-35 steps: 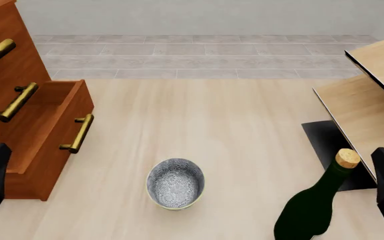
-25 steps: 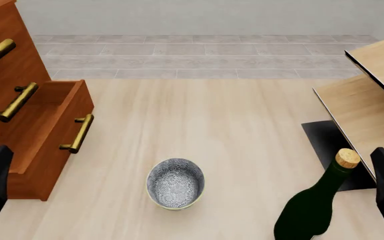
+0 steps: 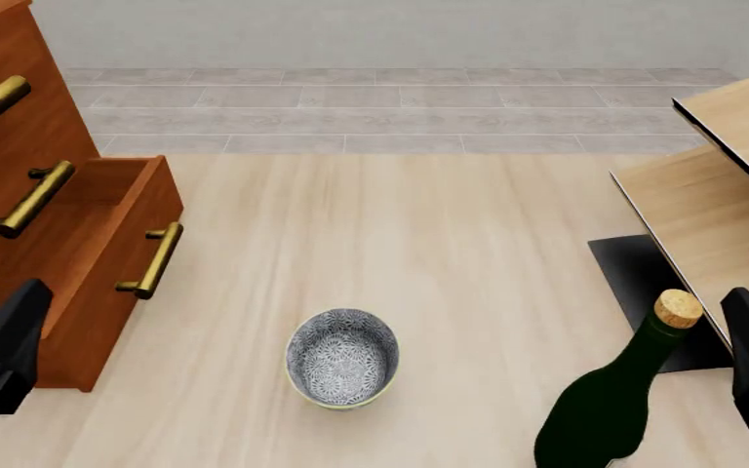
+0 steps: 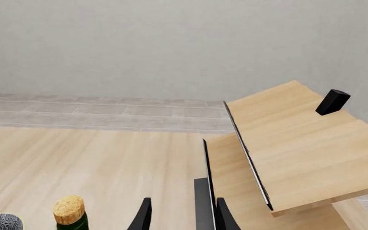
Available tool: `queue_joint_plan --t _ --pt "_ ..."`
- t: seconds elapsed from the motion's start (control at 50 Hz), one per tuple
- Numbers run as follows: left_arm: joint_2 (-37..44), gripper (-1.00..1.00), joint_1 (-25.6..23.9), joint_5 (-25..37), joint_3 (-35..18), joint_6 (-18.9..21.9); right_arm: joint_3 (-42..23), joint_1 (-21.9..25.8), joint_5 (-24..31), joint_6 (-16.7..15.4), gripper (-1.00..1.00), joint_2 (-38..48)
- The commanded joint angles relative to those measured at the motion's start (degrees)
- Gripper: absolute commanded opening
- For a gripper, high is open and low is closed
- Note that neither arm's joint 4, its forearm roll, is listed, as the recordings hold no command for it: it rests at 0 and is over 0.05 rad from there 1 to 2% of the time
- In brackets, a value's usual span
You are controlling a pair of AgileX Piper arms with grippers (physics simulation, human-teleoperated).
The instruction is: Close the bottom drawer of the cabinet.
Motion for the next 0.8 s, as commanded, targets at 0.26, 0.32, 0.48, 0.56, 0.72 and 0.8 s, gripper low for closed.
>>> queue_joint_plan --t 0.26,0.32,0.48,0.56,0.72,0.8 --pt "26.2 1.0 -9.6 -21.2 0.3 -2.1 0.1 0.3 0.0 -0.5 1.0 0.0" --pt "32.4 1.0 -11.7 -26.1 0.3 -2.0 0.1 0.4 0.0 -0.6 1.0 0.0" --pt "43.3 1.0 -14.7 -35.1 0.3 -4.8 0.0 0.5 0.0 -0.7 1.0 0.0" --pt "50.4 1.0 -16.3 -40.3 0.4 -6.0 0.1 0.6 -0.1 -0.7 1.0 0.0" --pt "61.4 1.0 -17.2 -49.1 0.3 -10.3 0.1 0.6 -0.2 -0.8 1.0 0.0" --pt "69.9 1.0 -17.2 -54.9 0.1 -11.7 0.0 0.7 -0.2 -0.8 1.0 0.0"
